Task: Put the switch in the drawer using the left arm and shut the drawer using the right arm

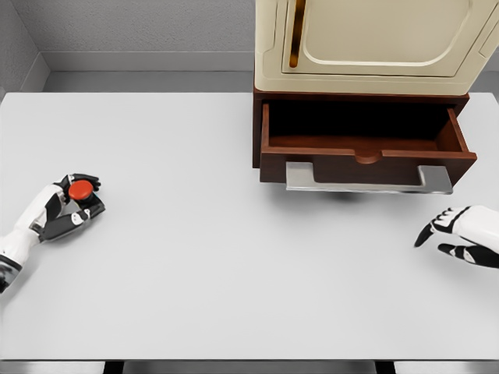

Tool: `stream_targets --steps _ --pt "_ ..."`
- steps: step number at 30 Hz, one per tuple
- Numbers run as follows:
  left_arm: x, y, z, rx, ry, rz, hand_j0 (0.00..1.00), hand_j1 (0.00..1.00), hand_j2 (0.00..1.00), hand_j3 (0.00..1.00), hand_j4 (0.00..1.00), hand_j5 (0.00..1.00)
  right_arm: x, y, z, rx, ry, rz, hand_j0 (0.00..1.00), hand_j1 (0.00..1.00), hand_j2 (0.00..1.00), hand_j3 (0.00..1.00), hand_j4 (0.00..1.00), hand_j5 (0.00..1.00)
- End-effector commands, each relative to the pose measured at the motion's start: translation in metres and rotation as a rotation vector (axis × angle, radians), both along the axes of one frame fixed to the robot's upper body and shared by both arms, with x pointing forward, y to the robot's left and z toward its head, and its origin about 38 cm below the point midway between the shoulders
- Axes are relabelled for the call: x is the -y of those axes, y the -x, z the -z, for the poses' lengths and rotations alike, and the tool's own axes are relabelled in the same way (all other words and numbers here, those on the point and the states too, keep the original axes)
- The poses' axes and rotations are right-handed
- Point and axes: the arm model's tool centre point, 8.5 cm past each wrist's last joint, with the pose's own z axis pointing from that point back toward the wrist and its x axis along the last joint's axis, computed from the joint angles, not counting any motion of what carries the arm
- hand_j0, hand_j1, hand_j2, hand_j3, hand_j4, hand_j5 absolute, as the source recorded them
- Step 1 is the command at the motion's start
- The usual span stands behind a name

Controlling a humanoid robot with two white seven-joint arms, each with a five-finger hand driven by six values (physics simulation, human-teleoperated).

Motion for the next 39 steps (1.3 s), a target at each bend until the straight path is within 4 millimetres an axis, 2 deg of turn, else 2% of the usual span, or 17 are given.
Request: stream_targets --steps 1,6,8,26,31,39 --pt "-0.002 0.0 0.0 0.001 -0.02 -0.007 0.54 0.54 0.54 0.54 0.54 0.54 0.003 -0.002 -0.007 0.003 0.004 -0.001 0.55 0.55 0.55 0.55 0.55 0.55" --pt "-0.002 -0.001 -0.004 0.023 -0.022 -0.003 0.51 0.51 0.51 0.51 0.51 0.51 0.006 -0.002 -0.013 -0.005 0.001 -0.006 0.55 0.55 0.55 0.55 0.55 0.55" --pt "-0.001 -0.002 -0.007 0.03 -0.022 0.001 0.49 0.49 0.49 0.49 0.49 0.49 0.011 -0.003 -0.024 0.012 -0.005 0.001 0.55 0.55 0.55 0.55 0.55 0.55" --pt "0.018 -0.017 -0.041 0.116 -0.027 0.069 0.45 0.45 0.45 0.45 0.45 0.45 0.014 -0.001 -0.025 0.001 -0.004 0.003 0.55 0.55 0.55 0.55 0.55 0.55" --pt "0.027 -0.024 -0.057 0.156 -0.025 0.094 0.44 0.44 0.44 0.44 0.44 0.44 0.013 -0.001 -0.023 0.002 -0.017 0.009 0.55 0.55 0.55 0.55 0.55 0.55" --pt "0.054 -0.038 -0.077 0.193 -0.027 0.161 0.41 0.41 0.41 0.41 0.41 0.41 0.012 0.0 -0.02 0.002 -0.032 0.015 0.56 0.56 0.56 0.56 0.56 0.56"
